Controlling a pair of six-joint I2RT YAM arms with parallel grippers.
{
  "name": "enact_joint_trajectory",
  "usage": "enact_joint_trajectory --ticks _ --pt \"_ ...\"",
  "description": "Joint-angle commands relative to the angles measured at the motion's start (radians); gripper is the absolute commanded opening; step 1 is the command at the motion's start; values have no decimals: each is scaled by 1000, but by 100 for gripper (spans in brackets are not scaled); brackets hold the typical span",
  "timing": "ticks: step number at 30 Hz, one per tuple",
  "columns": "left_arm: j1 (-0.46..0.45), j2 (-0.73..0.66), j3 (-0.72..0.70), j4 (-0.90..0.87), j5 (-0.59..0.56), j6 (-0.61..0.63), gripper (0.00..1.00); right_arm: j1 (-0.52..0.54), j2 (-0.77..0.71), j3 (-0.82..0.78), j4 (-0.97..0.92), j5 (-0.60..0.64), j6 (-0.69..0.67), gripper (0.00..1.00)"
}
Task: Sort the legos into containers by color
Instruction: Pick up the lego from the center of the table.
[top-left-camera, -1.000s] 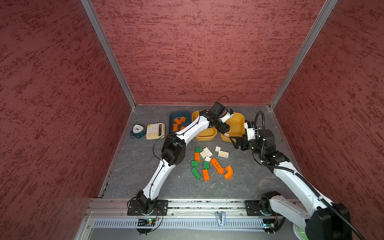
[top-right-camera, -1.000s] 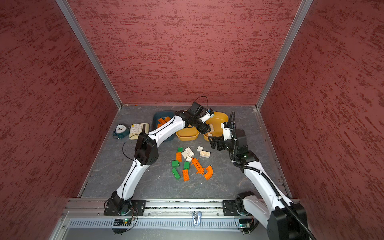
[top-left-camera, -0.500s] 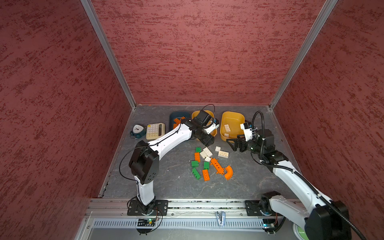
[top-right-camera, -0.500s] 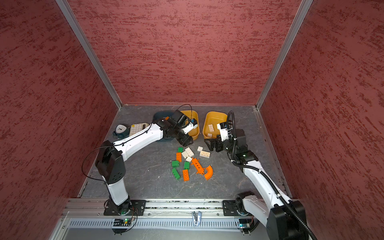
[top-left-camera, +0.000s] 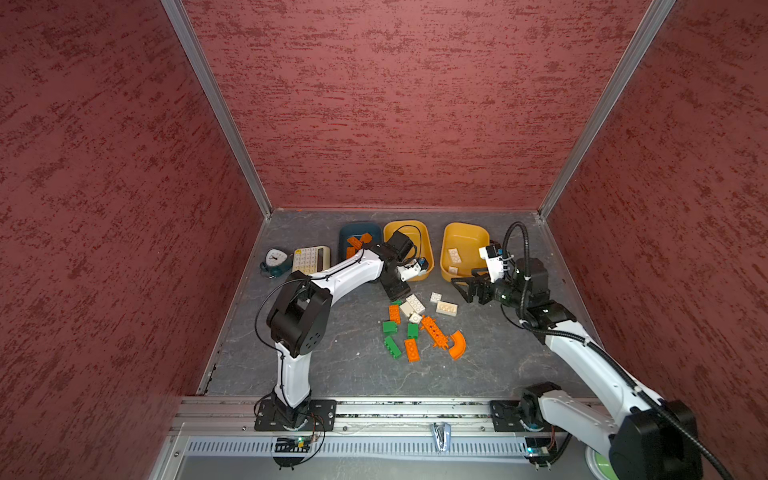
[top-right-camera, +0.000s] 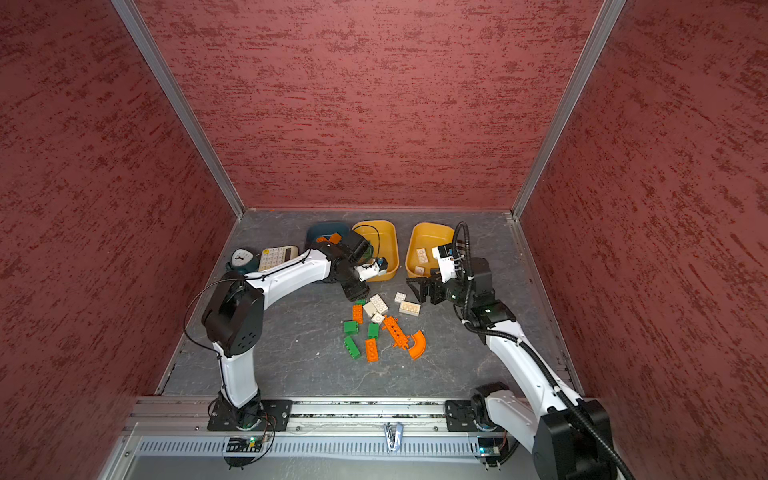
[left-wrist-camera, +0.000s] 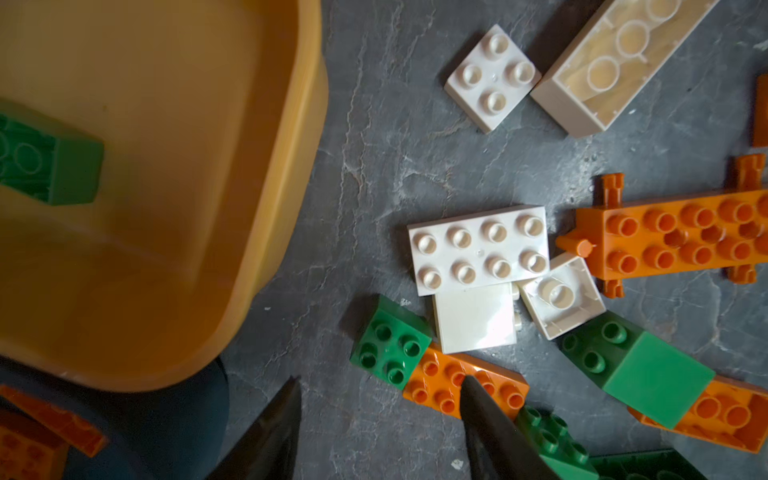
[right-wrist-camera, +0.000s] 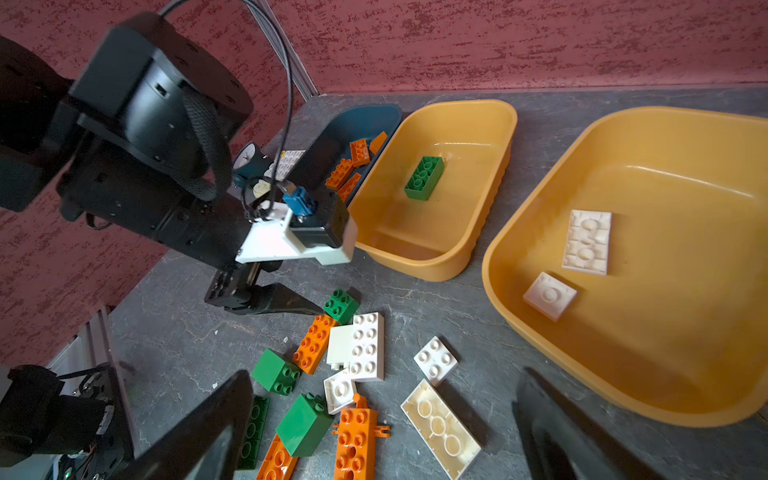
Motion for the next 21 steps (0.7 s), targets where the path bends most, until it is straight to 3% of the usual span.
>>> enact_joint_trajectory --ticks 1,21 --pt "-2 36 36 -29 -6 74 59 5 1 -14 28 -19 -25 99" --pt "4 142 79 -74 -25 107 45 6 8 -19 23 -16 -28 99"
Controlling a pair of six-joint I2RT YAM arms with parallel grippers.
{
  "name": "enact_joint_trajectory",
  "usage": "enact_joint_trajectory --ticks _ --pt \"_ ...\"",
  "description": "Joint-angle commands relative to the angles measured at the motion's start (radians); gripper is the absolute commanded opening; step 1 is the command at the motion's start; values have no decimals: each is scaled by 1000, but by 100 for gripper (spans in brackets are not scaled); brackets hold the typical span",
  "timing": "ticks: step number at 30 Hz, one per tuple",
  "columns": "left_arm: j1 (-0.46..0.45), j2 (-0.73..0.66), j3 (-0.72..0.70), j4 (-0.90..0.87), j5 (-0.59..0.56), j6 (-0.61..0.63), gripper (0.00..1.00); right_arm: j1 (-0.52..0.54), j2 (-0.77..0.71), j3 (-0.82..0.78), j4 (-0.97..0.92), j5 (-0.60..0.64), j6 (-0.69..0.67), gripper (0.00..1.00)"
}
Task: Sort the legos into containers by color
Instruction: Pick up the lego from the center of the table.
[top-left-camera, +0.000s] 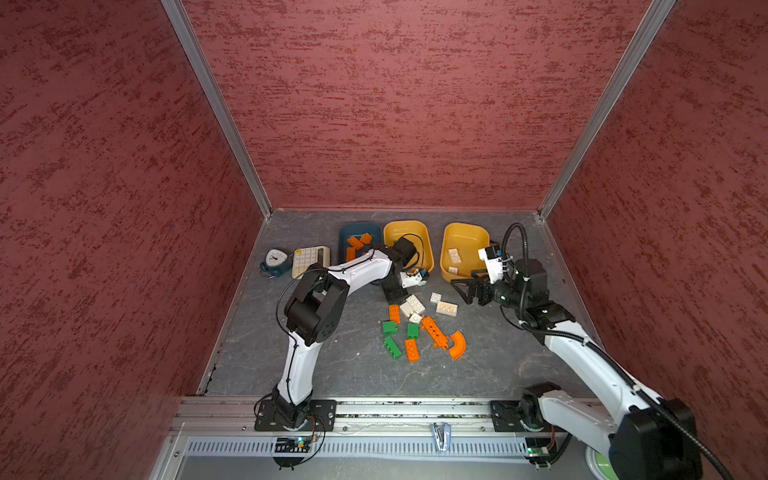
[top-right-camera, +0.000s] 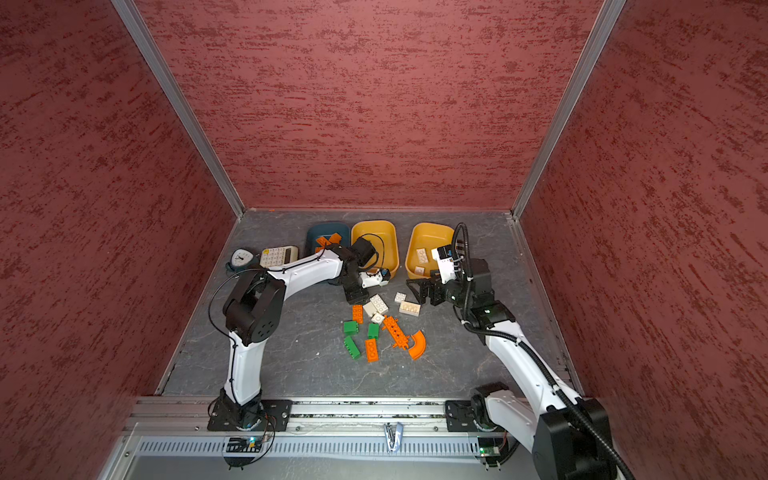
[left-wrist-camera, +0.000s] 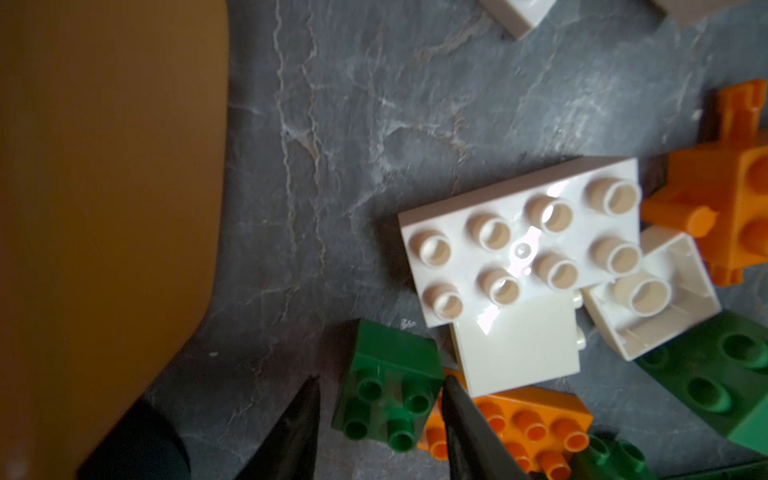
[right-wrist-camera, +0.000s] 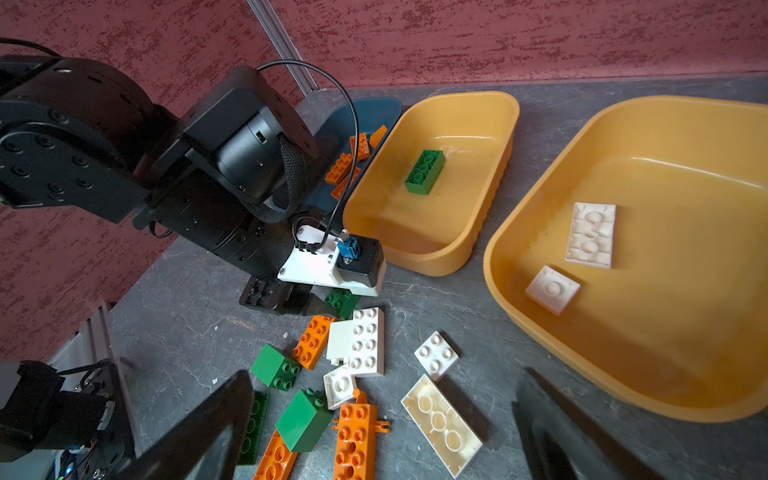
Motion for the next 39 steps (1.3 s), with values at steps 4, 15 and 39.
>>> enact_joint_trajectory --ticks 4,15,39 --pt "19 27 40 -39 14 -1 42 4 13 -8 22 -12 -28 99" --pt "29 66 77 -79 38 -23 42 4 22 -5 22 -17 -28 99" --pt "41 -68 248 -187 160 -152 22 4 10 7 28 -2 -16 99"
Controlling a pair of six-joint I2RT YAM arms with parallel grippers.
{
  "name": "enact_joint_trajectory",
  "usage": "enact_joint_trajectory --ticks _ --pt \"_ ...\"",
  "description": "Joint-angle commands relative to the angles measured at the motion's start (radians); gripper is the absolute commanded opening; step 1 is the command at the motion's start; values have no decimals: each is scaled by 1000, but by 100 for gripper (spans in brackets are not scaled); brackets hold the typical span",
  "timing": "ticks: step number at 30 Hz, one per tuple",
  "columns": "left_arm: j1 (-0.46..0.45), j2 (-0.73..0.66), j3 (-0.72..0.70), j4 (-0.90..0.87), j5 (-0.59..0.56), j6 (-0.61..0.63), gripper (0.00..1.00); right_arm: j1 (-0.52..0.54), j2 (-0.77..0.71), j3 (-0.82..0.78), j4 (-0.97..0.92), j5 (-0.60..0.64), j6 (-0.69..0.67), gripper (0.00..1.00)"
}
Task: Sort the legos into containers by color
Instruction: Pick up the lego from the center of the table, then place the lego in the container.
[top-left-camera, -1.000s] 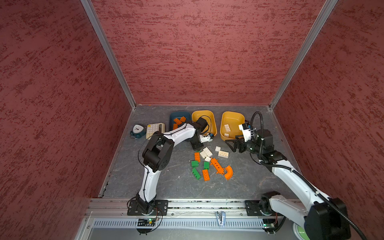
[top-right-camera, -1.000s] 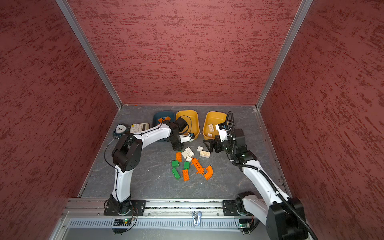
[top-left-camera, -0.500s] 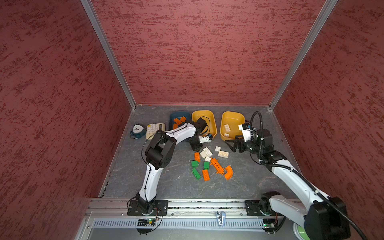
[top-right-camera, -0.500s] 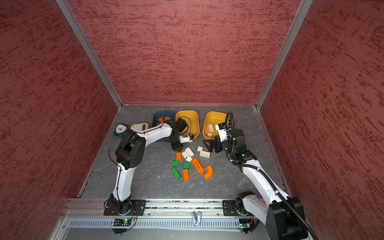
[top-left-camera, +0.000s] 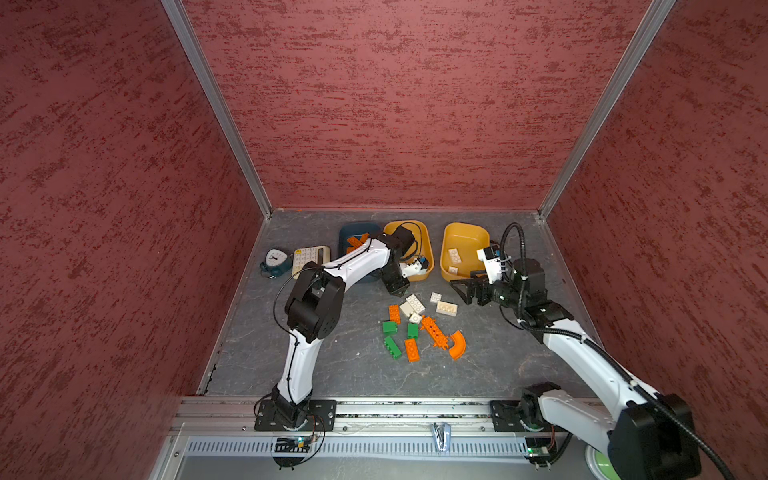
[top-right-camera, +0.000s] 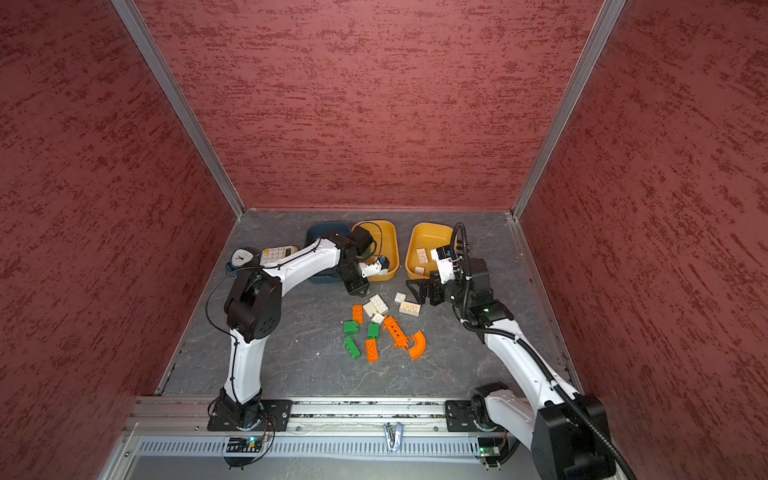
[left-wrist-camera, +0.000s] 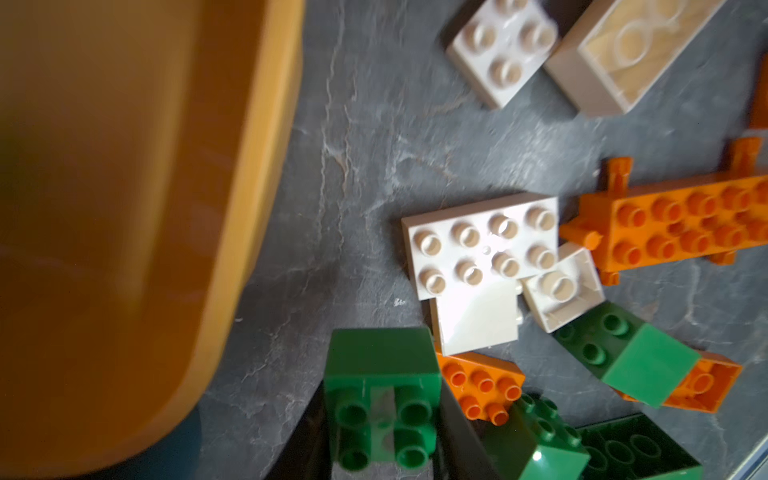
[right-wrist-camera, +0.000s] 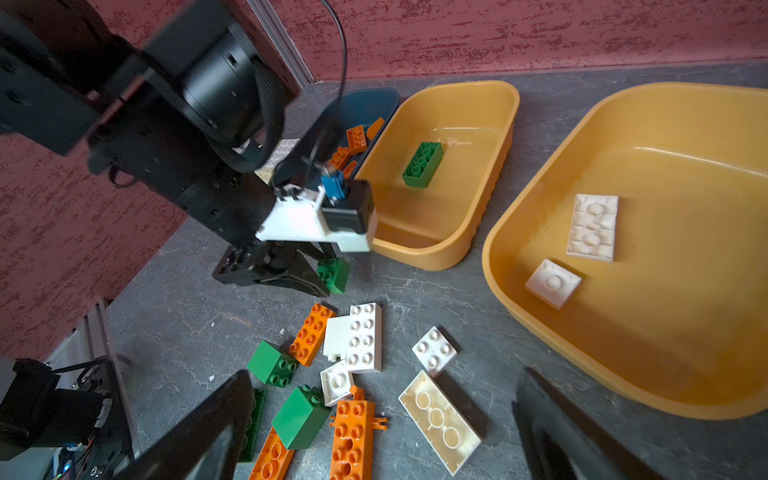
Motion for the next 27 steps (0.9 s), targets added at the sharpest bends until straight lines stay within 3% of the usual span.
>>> enact_joint_trajectory --ticks 1,9,17,23,27 --pt "16 -58 82 -12 56 -52 22 4 -12 9 30 0 -11 99" --pt "90 131 378 -53 32 -171 22 4 -35 14 15 27 -4 99" --pt "106 284 513 -59 -49 -230 23 4 -65 18 -24 56 -16 99" --pt "92 287 503 -62 -68 -218 43 3 -63 12 -27 65 -16 99" --pt "81 228 465 -78 -55 -234 64 3 -63 12 -27 66 -14 99"
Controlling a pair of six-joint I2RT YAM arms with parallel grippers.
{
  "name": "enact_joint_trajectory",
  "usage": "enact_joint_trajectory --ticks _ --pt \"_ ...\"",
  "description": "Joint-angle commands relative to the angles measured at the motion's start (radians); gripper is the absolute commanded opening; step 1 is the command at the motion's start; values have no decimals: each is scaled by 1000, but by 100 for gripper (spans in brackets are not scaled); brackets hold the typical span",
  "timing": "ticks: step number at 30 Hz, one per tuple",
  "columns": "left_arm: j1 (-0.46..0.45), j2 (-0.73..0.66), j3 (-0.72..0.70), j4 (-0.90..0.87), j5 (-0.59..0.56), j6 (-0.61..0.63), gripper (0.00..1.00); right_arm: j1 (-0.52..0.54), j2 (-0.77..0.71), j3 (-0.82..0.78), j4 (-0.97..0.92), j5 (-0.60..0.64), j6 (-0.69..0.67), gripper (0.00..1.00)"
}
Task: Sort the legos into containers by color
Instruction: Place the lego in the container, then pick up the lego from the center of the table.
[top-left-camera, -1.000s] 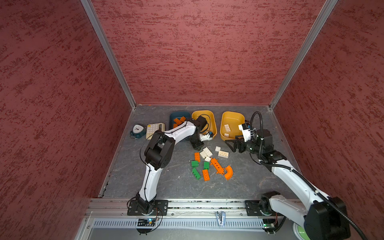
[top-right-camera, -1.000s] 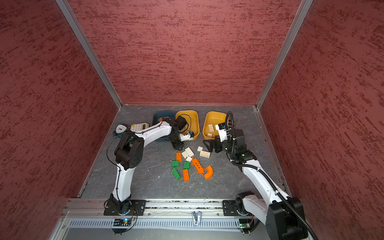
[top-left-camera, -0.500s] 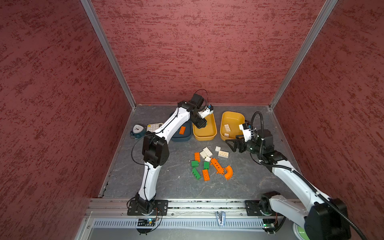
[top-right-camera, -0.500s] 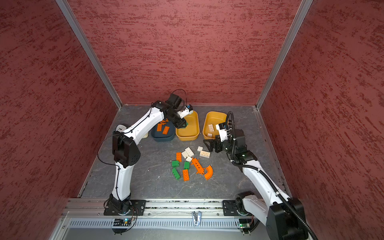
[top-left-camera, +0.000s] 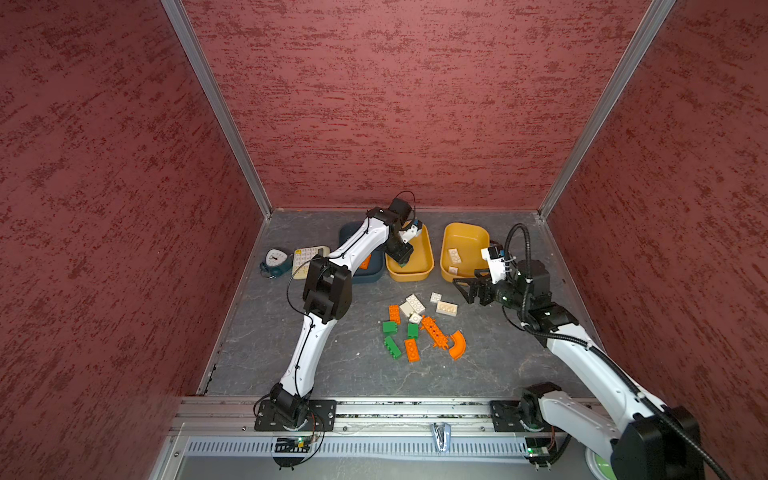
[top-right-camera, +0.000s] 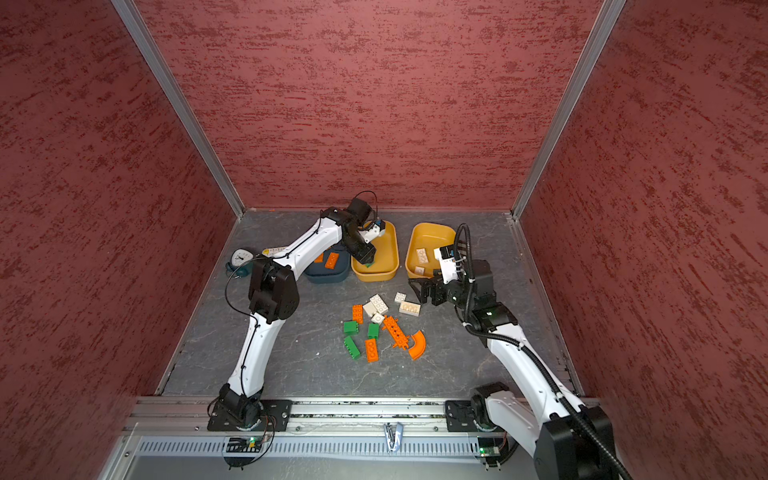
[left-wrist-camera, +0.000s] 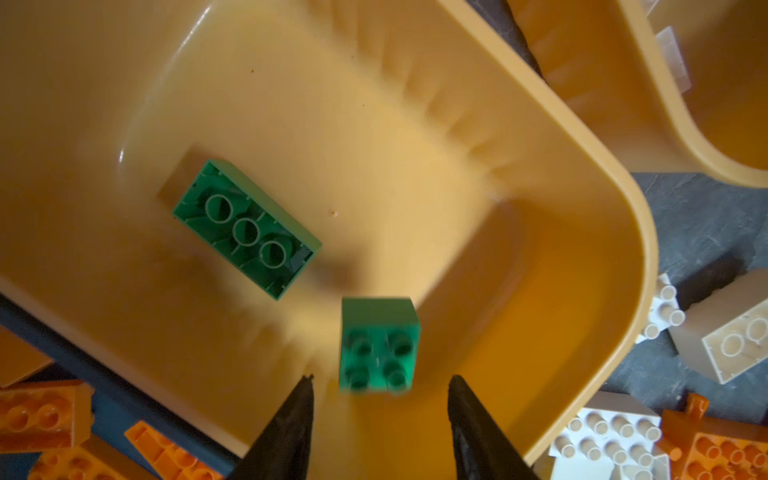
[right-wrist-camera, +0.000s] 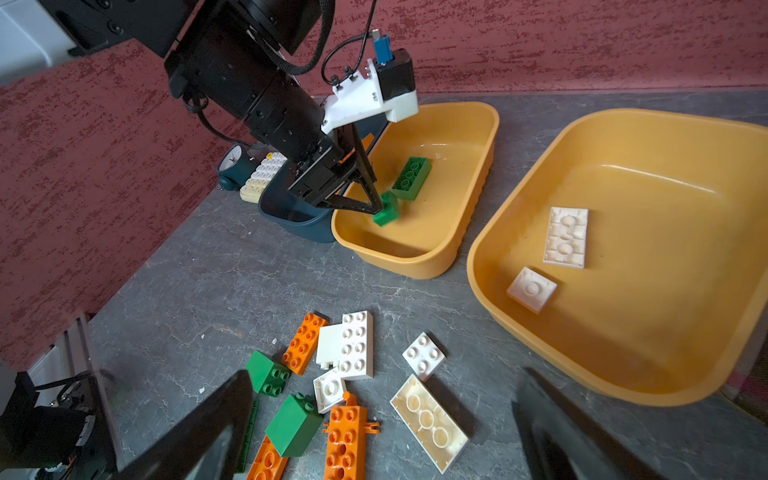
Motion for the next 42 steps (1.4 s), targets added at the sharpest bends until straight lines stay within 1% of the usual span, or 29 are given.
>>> enact_joint_trajectory --ticks 1,3,7,10,13,16,20,22,24,26,28,34,42 --pt "-15 -89 -42 -16 10 -18 67 4 -9 11 -5 17 -14 99" --pt "-26 -152 -115 0 19 -33 70 4 -9 11 -4 14 -13 99" --pt "-61 -265 -253 6 -13 -94 71 4 -6 10 2 1 -11 99" --pt "-87 -357 -398 44 -22 -168 71 4 1 9 8 -16 -10 99" --pt "-112 -438 -543 95 -24 -266 71 4 10 9 10 -27 -7 99" --pt "-142 -499 -663 145 -17 -391 71 4 18 4 19 -39 -2 99" --pt "-180 -543 -798 221 -41 -593 70 4 27 -7 37 -47 12 99" --pt "-197 -549 -849 248 -49 -660 70 4 32 -11 42 -52 15 99" --pt "-209 -548 -883 267 -69 -714 69 4 34 -12 44 -52 17 99" --pt "-215 -538 -905 277 -88 -757 66 4 35 -13 40 -49 15 99" --pt "-221 -523 -912 284 -95 -779 66 4 36 -17 42 -48 16 99" --pt "-231 -476 -928 307 -137 -825 64 4 38 -22 43 -40 17 99" --pt "-231 -437 -941 318 -157 -839 58 4 40 -23 41 -36 14 99"
